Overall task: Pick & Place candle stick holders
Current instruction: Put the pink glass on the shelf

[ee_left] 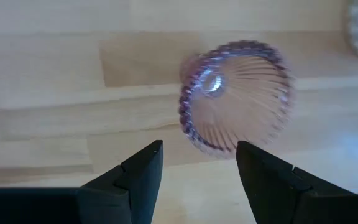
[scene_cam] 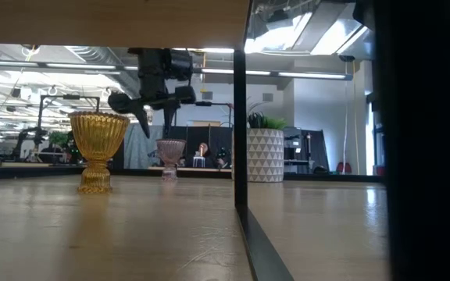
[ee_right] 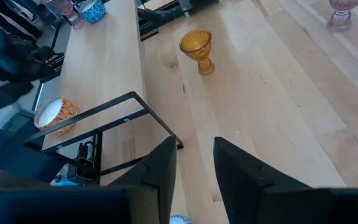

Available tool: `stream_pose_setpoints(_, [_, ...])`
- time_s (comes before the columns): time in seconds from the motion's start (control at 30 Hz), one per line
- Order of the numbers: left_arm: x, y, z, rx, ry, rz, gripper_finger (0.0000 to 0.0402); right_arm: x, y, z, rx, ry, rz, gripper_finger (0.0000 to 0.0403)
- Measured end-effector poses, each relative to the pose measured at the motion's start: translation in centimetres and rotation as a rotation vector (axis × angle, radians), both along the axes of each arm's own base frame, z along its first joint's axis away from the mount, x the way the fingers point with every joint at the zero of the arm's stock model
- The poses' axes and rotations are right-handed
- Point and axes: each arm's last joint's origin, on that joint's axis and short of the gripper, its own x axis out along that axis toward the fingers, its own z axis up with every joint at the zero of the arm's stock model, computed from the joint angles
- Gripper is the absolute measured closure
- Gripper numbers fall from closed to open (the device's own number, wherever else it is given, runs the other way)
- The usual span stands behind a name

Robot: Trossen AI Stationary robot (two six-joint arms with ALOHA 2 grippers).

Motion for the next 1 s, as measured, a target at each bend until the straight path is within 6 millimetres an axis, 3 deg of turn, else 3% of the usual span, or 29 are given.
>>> stream_pose_setpoints(0.3, [-1.4,-1.2,4.2,0.161,-0.122,-0.211,0.0201,0.0,0.0,0.0,0.001,-0.001,-0.001,0.0293])
stream_pose_setpoints(0.53, [-1.3,-3.6,6.4,0.281,-0.233,-0.696,0.0201,0.1,0.0,0.1,-0.003,-0.016,-0.001,0.0293])
stream_pose_setpoints(0.73, [0.2,-6.5,6.3,0.371,-0.236,-1.192,0.0201,0.1,-0.1,0.2,-0.018,-0.024,-0.008,0.0293])
stream_pose_setpoints(0.87, [0.8,-6.8,5.0,0.343,-0.058,-1.175,0.0201,0.3,0.0,0.1,-0.021,-0.023,-0.012,0.0293])
stream_pose_setpoints(1.0, [1.5,-6.4,3.2,0.26,-0.006,-1.138,0.0201,0.4,0.0,0.1,-0.021,-0.024,-0.013,0.0292])
